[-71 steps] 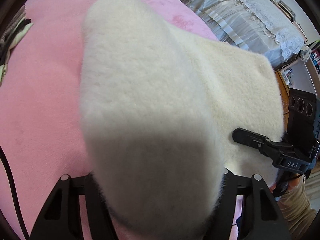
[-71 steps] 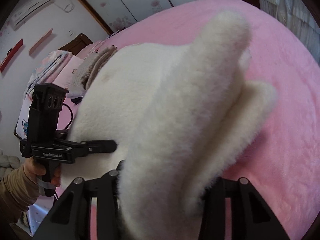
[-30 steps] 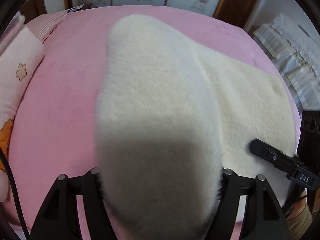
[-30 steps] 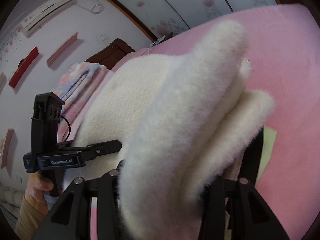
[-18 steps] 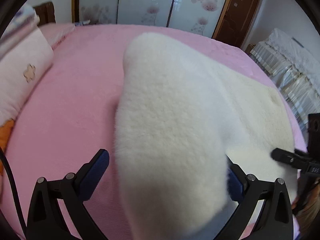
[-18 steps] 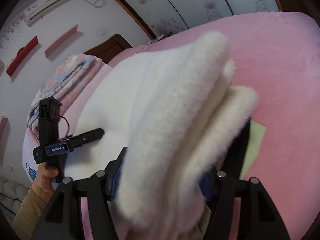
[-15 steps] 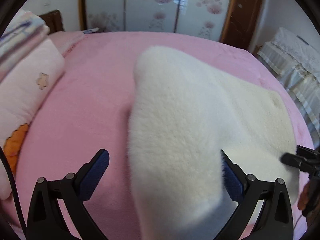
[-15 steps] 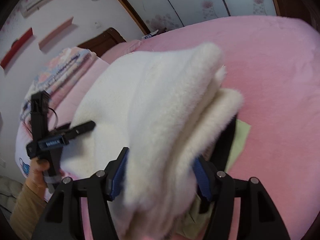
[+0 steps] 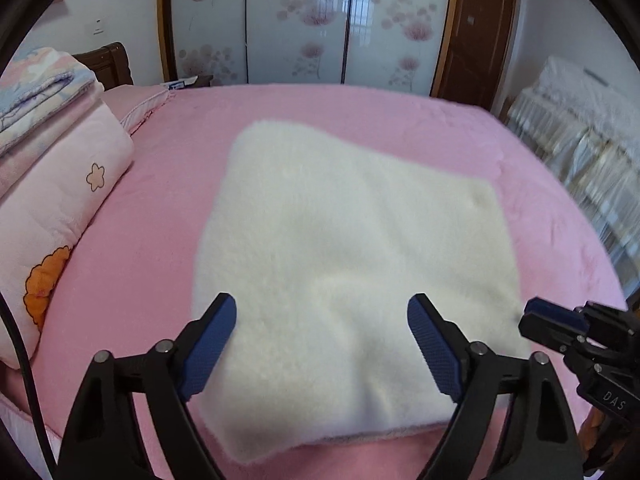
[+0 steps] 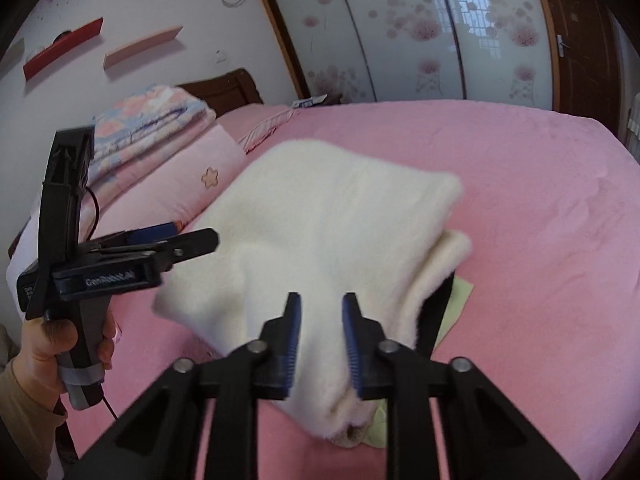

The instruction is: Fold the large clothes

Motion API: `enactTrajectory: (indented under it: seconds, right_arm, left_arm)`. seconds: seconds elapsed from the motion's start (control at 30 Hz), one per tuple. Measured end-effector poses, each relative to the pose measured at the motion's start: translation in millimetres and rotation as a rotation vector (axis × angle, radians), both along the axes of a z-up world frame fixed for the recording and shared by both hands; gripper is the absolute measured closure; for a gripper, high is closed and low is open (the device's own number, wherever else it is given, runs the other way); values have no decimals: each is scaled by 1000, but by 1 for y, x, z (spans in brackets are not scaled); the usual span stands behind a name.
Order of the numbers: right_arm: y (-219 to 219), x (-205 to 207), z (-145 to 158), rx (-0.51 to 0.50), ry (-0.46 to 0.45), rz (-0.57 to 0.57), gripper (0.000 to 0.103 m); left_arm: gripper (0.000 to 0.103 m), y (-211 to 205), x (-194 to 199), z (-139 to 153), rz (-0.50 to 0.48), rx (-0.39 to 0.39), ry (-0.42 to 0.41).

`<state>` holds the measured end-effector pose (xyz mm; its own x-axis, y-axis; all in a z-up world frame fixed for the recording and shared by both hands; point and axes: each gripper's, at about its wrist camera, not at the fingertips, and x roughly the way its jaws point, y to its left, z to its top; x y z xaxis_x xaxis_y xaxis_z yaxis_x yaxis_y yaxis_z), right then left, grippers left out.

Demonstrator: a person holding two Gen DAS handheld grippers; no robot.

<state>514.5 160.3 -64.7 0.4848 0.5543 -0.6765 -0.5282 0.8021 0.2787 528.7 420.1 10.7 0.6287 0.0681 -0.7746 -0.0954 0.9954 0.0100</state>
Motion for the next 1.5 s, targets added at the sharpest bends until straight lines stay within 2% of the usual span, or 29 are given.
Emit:
enactTrajectory:
  seconds: [0.1, 0.13, 0.2, 0.27, 0.4, 0.53, 0.73, 0.9, 1.13, 1.2, 1.23, 1.27, 1.3, 1.33, 1.37, 1.5]
  right_arm:
    - [-1, 4, -18, 0, 42, -10, 90]
    - [-3, 8, -24, -1, 64, -15, 96]
    - [-5, 14, -31, -10, 90, -27, 102]
    - [-6, 16, -39, -15, 103, -18, 103]
    - [-10, 16, -47, -13, 102, -20, 103]
    - [-20, 12, -42, 36, 132, -11, 103]
    - [-42, -21, -20, 41, 188, -35, 100]
    - [-73, -62, 13, 47, 241, -59, 99]
    - [-129, -154, 97, 42, 220, -93, 99]
    - [-146, -183, 122, 40, 206, -104, 92]
    - [-154, -199, 134, 37, 188, -105, 79]
    - [-161, -213, 145, 37, 171, -100, 57]
    - [-169, -229, 156, 41, 151, -93, 47]
    - [-177, -246, 166, 40, 132, -92, 32]
    - [-184, -260, 174, 39, 114, -95, 28]
    - [-213, -313, 196, 39, 79, -105, 28]
  left_arm:
    - [17, 3, -2, -22, 64, 118, 47]
    - [17, 9, -2, -31, 97, 122, 81]
    - [13, 32, -5, -46, 131, -40, 96]
    - [8, 42, -10, -54, 154, -110, 81]
    - [2, 43, -12, -60, 147, -112, 53]
    - [1, 45, -14, -57, 166, -84, 43]
    - [1, 10, -36, -27, 182, 43, 62]
    - [1, -42, -84, 22, 125, 29, 53]
    - [1, -126, -184, 118, 82, 2, -7]
    - [1, -146, -214, 143, 61, -18, -14]
    - [1, -155, -228, 152, 59, -14, -17]
    - [1, -166, -243, 162, 59, -9, -21]
    - [1, -175, -259, 170, 54, -7, -30]
    - [1, -185, -274, 177, 44, -11, -40]
    - [1, -192, -288, 183, 36, -18, -46]
    - [1, -223, -342, 194, 21, -49, -47]
